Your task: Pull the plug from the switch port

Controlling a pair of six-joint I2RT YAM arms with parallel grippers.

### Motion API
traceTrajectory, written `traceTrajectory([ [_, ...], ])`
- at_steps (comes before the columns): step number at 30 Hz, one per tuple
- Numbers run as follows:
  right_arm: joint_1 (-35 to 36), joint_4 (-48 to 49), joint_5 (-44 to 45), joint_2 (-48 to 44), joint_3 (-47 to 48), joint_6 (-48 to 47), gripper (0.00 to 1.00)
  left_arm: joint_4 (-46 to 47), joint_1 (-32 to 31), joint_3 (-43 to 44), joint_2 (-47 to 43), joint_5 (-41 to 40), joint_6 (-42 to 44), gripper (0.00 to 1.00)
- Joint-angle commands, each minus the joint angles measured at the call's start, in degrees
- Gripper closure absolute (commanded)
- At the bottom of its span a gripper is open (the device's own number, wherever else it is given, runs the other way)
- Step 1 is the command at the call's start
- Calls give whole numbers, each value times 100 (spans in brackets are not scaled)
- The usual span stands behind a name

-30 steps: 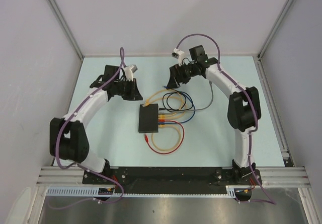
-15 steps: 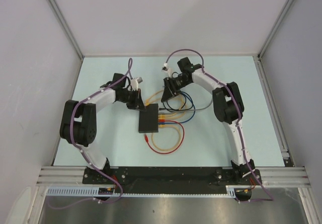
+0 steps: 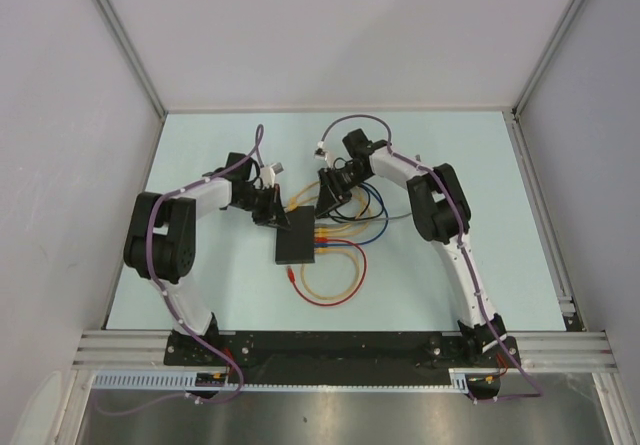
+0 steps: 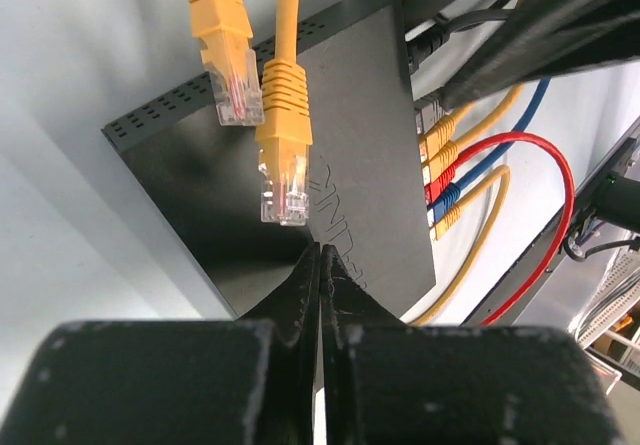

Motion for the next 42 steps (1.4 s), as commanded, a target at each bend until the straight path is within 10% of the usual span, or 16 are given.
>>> traceTrajectory([
  [1, -111, 52, 38, 181, 223, 62, 53, -114, 55, 31, 223, -624, 147, 100],
  [32, 29, -1, 99, 638, 311, 88, 66, -26, 143, -127, 126, -773, 278, 100],
  [42, 64, -1, 354, 594, 320, 36, 87, -8, 143, -136, 82, -808, 314, 100],
])
